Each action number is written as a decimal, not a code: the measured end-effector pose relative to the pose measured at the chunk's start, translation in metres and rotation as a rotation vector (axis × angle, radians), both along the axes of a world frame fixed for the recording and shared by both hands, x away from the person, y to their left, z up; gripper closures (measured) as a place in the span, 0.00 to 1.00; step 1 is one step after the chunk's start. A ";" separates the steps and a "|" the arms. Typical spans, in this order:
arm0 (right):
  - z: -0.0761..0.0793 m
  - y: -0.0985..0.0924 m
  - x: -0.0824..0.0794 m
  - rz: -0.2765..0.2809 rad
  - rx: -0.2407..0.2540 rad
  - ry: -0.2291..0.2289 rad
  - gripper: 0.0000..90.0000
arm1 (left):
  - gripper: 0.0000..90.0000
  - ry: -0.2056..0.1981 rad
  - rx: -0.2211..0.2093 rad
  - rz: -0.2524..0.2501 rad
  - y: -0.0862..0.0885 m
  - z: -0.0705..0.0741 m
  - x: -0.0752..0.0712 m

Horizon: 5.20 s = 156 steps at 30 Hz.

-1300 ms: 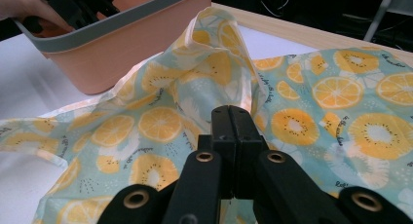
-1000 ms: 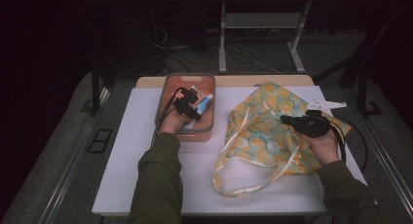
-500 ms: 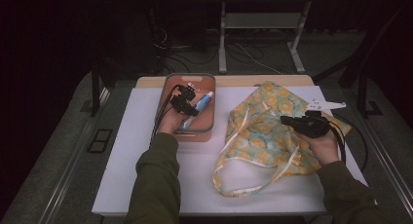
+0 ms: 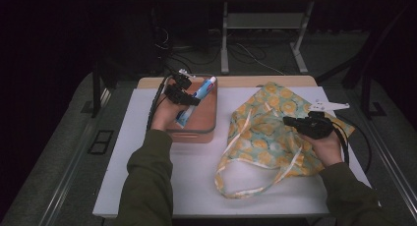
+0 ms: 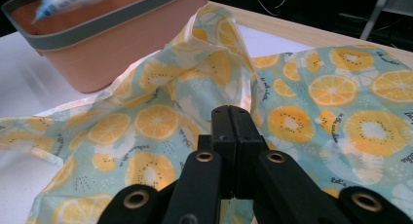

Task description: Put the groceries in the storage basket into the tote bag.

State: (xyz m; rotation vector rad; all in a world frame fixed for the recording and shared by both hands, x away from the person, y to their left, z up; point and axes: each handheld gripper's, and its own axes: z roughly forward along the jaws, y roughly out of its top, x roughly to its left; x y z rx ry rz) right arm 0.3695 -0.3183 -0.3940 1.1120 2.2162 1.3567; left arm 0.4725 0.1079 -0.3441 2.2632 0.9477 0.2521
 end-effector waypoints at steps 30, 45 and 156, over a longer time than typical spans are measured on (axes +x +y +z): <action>0.001 0.002 0.000 -0.005 -0.014 -0.006 1.00 | 0.84 -0.012 -0.057 -0.381 -0.121 -0.002 -0.100; 0.002 0.003 -0.001 0.000 -0.007 -0.015 1.00 | 0.84 0.106 0.061 -0.438 -0.193 -0.069 -0.093; -0.021 0.053 -0.088 0.290 -0.176 0.099 0.58 | 0.41 -0.037 -0.041 -0.206 -0.086 -0.092 -0.134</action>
